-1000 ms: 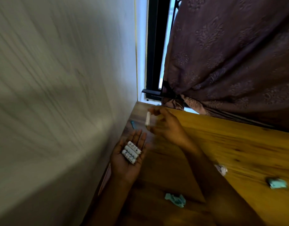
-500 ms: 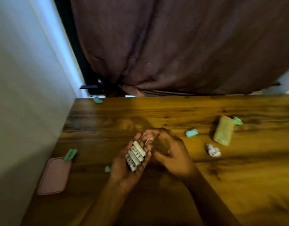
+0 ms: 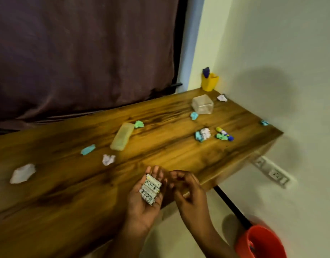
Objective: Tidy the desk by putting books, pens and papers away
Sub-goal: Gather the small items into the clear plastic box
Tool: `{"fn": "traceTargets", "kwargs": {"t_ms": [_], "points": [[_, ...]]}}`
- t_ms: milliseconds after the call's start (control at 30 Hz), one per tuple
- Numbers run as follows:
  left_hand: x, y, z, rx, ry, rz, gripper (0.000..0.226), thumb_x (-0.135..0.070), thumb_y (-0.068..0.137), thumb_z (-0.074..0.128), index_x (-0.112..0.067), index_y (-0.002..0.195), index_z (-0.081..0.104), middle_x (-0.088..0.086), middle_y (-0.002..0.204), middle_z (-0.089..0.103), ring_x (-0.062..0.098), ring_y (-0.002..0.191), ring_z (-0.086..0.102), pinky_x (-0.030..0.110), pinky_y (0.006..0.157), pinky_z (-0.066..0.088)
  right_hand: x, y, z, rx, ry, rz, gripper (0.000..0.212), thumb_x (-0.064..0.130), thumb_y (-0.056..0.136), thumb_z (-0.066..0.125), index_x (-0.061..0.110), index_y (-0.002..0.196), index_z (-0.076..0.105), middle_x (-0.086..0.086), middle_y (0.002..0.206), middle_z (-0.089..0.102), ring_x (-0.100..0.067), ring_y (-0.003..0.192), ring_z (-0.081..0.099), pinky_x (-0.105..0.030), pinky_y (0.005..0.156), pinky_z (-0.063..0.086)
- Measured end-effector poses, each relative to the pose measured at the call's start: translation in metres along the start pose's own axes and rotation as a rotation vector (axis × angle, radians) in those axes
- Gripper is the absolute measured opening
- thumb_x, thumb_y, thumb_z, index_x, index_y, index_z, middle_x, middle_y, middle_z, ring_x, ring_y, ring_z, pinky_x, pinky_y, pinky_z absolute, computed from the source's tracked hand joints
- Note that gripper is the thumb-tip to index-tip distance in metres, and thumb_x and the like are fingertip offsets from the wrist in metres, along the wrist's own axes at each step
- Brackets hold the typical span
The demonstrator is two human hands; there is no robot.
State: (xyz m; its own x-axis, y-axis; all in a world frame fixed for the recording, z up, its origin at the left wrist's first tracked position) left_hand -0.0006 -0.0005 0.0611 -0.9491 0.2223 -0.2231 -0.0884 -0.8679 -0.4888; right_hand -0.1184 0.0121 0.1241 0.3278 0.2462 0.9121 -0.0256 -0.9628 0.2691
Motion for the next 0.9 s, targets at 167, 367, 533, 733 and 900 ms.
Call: {"fn": "traceTargets", "kwargs": {"t_ms": [167,367,533,733,900], "points": [[0.055,0.026,0.049,0.014,0.057,-0.087,0.032,-0.019,0.098,0.034,-0.012,0.113,0.062,0.011,0.114,0.069,0.026,0.099,0.067,0.042,0.087,0.053,-0.043,0.034,-0.079,-0.121,-0.014,0.111,0.025,0.015,0.083,0.061,0.036,0.095,0.063,0.016,0.101,0.065,-0.001,0.097,0.06,-0.013,0.078,0.049],[0.08,0.102,0.084,-0.031,0.011,-0.073,0.03,-0.018,0.098,0.035,-0.009,0.109,0.062,0.014,0.103,0.071,0.028,0.102,0.062,0.043,0.084,0.046,-0.113,0.121,-0.098,-0.034,0.069,0.243,0.025,0.01,0.088,0.059,0.033,0.097,0.061,0.01,0.105,0.064,-0.001,0.097,0.06,-0.02,0.083,0.049],[0.094,0.182,0.128,-0.001,-0.045,-0.063,0.031,-0.018,0.098,0.034,-0.011,0.108,0.062,0.013,0.104,0.072,0.027,0.085,0.072,0.043,0.097,0.042,-0.167,0.231,-0.117,-0.068,-0.031,0.314,0.041,0.012,0.085,0.064,0.019,0.123,0.051,0.004,0.117,0.047,-0.008,0.103,0.055,-0.016,0.088,0.046],[0.105,0.257,0.182,0.052,-0.066,-0.004,0.041,-0.011,0.072,0.073,-0.01,0.112,0.064,0.012,0.108,0.071,0.027,0.091,0.071,0.044,0.083,0.051,-0.222,0.397,-0.145,-0.149,-0.121,0.434,0.056,0.029,0.087,0.062,0.013,0.136,0.04,-0.012,0.139,0.04,-0.03,0.125,0.043,-0.045,0.103,0.041],[0.106,0.284,0.196,0.112,-0.103,0.053,0.078,-0.001,0.014,0.094,-0.006,0.091,0.077,0.012,0.116,0.068,0.028,0.1,0.068,0.05,0.085,0.053,-0.259,0.468,-0.13,-0.036,-0.099,0.581,0.048,0.043,0.078,0.068,0.013,0.113,0.055,-0.013,0.126,0.054,-0.033,0.115,0.051,-0.047,0.097,0.046]]}}
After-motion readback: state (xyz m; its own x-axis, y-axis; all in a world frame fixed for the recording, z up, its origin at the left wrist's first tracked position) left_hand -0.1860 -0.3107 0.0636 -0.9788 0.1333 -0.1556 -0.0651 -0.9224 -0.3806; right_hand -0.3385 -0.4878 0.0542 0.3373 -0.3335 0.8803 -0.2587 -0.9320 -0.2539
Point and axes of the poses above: each hand's wrist, its own y-axis towards the middle knuckle, its own z-axis out of the palm, x = y × z, the point moved 7 cm from there along y, towards the middle knuckle
